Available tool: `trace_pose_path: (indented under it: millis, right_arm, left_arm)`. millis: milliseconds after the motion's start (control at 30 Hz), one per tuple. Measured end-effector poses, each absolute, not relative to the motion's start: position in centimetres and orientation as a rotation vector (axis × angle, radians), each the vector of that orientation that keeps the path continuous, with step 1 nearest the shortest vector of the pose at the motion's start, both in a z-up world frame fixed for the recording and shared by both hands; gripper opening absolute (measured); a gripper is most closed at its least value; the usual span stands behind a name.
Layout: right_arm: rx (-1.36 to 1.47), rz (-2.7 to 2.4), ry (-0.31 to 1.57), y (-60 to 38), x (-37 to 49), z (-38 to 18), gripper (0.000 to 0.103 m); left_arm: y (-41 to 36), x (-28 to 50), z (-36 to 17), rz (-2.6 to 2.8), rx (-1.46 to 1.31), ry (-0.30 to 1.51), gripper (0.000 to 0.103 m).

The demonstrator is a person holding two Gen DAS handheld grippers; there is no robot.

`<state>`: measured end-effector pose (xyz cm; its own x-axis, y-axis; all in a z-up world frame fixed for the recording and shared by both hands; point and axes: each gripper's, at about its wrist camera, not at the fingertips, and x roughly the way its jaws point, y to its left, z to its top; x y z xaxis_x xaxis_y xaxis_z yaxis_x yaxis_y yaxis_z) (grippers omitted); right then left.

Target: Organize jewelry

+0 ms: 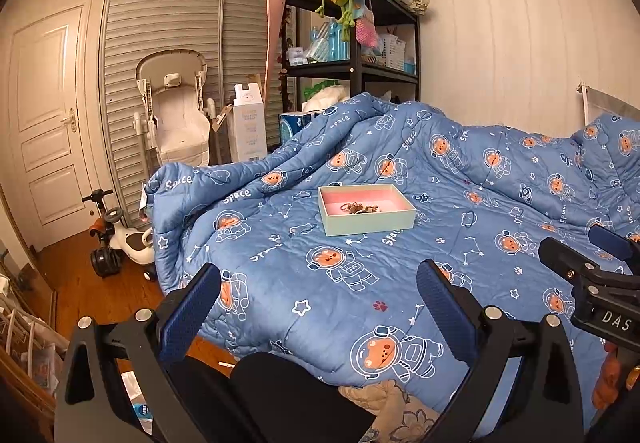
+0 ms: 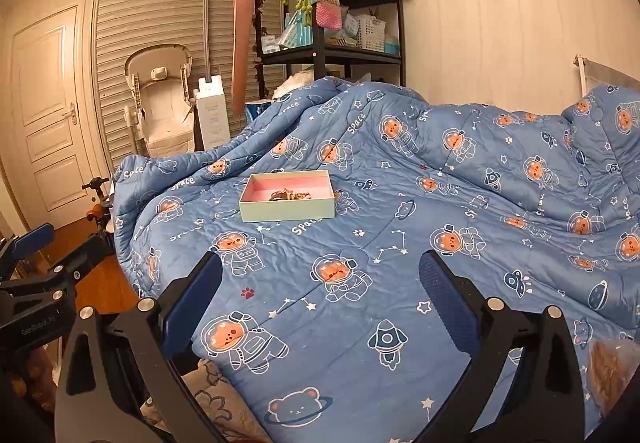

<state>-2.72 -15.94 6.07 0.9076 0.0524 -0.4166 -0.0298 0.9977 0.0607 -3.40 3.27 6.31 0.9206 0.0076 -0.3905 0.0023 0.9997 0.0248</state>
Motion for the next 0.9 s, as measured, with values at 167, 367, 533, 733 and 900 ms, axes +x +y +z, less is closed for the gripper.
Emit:
trace_pose_path:
  millis: [167,367,533,733,900]
  right_arm:
    - [0.043,0.043,0.429,-15.74,-2.86,6.17,0.097]
    - [0.038,0.044,0.421,-15.62,-2.96,6.31,0.097]
    - [0.035,0.045,0.420,-15.64,-2.96,6.39,0.097]
    - [0.036,0.044,0.421,-15.60,-3.04,6.42,0.097]
    - [0.036,0.042,0.419,-15.56,-3.26,6.45,0.097]
  left_arm:
    - [3.27,-3.50,6.24,0.003,0.022,0.403,0.096]
    - [3.25,-3.49,6.22,0.003,0.021,0.403,0.096]
    - [3.20,-3.53,6.26,0.004,0.021,0.402,0.096]
    - [3.20,-3.52,6.26,0.005,0.022,0.402,0.096]
    - [3.14,-3.75,6.41,0.005,0.025,0.393,0.096]
